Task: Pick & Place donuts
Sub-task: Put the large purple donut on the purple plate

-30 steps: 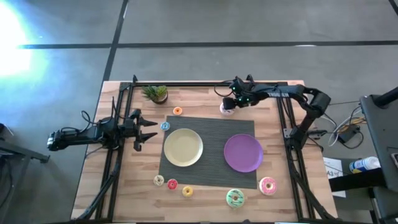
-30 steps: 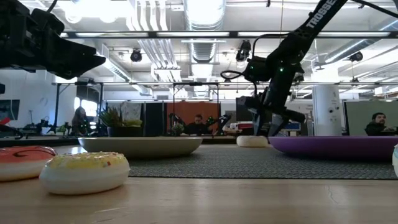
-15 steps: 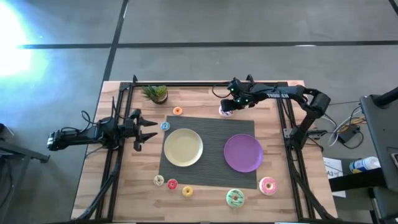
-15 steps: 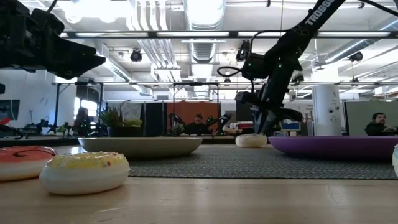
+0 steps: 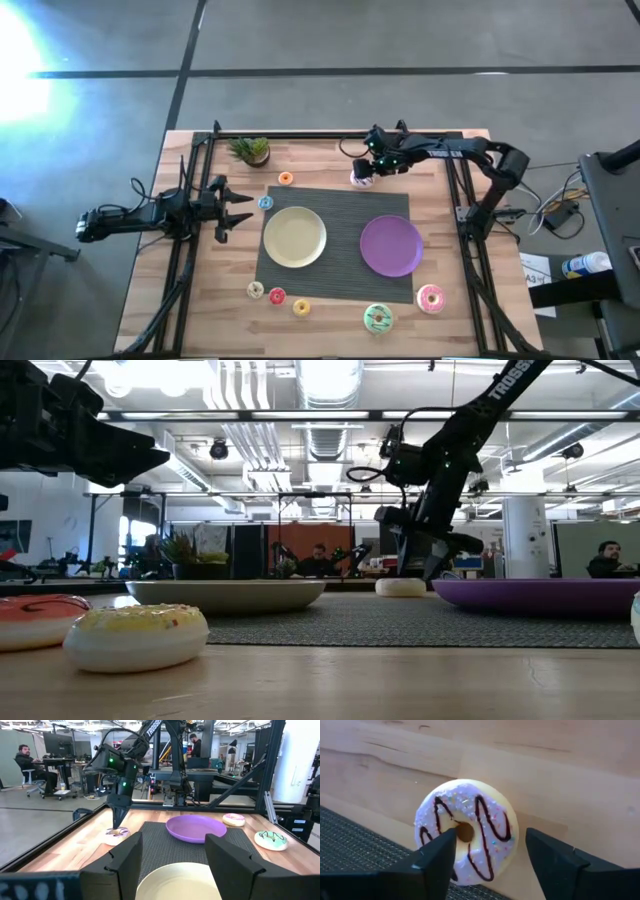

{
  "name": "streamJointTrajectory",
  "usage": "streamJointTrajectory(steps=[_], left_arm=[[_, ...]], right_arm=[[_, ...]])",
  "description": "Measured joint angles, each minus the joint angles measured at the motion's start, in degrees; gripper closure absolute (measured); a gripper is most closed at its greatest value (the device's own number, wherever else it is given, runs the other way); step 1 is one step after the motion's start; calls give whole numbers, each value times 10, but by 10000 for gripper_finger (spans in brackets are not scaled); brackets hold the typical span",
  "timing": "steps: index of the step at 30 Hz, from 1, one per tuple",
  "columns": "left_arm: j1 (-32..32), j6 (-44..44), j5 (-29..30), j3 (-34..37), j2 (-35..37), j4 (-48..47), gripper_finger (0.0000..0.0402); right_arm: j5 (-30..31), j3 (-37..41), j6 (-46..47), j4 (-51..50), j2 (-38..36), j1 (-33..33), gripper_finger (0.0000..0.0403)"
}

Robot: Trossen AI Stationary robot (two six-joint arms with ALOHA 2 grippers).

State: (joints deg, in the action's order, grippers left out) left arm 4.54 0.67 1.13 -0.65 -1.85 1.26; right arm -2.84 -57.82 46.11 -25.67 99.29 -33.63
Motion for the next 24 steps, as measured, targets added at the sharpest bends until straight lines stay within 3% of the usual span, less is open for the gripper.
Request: streamJointTrajectory(steps=[5,9,18,24], left_arm=[[0,0,0,0,0,0,212],[0,0,0,0,0,0,212],[0,0,0,0,0,0,212],[0,0,0,0,0,0,212]], right_arm=[[-13,0,3,0,30,0,177],[-27,-1,5,0,41,1,207],[-9,1,-41,-39,14,4,378],[2,2,-81,-139,-47,21,383]])
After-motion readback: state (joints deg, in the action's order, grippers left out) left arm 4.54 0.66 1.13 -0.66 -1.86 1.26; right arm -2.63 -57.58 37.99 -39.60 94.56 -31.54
